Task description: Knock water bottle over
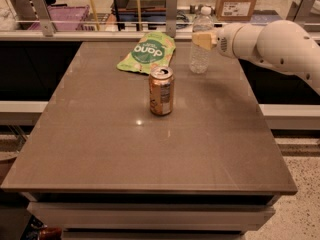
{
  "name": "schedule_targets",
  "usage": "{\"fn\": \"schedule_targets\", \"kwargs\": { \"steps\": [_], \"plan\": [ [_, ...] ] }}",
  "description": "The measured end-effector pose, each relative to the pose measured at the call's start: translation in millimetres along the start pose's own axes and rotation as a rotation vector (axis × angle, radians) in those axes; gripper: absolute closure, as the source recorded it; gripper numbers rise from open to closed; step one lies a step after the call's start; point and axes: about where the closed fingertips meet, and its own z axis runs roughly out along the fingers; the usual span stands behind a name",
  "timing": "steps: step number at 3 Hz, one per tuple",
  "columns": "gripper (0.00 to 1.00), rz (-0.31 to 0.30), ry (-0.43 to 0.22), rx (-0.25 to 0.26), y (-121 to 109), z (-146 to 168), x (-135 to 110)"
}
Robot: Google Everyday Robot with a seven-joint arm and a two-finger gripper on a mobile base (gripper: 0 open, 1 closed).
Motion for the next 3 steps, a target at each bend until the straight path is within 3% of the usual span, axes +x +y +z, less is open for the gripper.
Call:
{"fn": "schedule_targets", "kwargs": {
  "steps": [1, 3],
  "plan": [
    [1.0, 0.0, 0.001, -0.003, 1.8, 1.5, 0.3],
    [1.0, -0.02, 0.025, 0.0, -3.7, -3.8, -9.5]
  ]
}}
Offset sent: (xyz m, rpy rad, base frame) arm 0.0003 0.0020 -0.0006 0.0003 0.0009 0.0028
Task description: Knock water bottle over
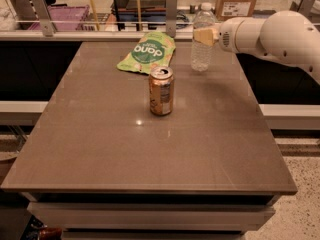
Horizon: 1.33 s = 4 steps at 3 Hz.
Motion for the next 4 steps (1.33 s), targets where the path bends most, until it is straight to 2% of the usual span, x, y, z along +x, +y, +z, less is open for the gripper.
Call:
{"fn": "schedule_targets", "kwargs": {
  "steps": [2, 4],
  "plan": [
    [1.0, -0.024, 0.038, 0.014, -14, -11, -16],
    [1.0, -0.046, 0.174, 0.022, -12, -29, -14]
  ]
}}
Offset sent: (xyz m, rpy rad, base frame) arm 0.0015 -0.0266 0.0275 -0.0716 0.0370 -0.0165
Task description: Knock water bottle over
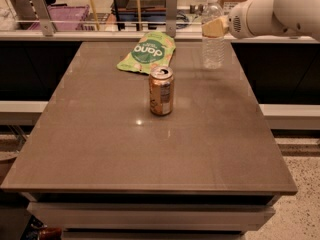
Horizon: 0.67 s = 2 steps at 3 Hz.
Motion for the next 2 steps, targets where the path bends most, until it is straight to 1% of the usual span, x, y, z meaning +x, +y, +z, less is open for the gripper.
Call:
{"fn": "schedule_targets", "kwargs": {
  "steps": [2],
  "plan": [
    [1.0, -0.017, 0.161, 0.012, 12, -22, 11]
  ]
}}
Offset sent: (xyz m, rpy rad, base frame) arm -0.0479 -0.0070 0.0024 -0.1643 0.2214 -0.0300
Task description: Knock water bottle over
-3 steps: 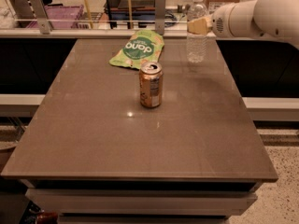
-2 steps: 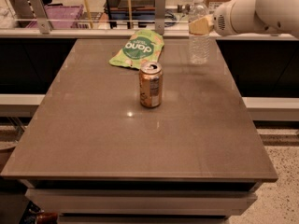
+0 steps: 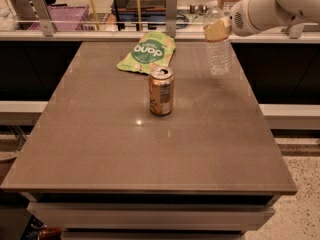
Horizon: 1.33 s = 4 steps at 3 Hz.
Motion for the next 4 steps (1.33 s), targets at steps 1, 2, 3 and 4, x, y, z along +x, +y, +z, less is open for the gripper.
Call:
{"fn": "schedule_targets", "kwargs": {
  "steps": [1, 2, 3, 4],
  "plan": [
    [1.0, -0.009, 0.087, -0.001, 7, -8, 5],
    [1.0, -0.016, 0.18, -0.014, 15, -12, 12],
    [1.0, -0.019, 0.252, -0.038, 24, -10, 23],
    [1.0, -0.017, 0.319, -0.057, 31, -9, 34]
  ]
}}
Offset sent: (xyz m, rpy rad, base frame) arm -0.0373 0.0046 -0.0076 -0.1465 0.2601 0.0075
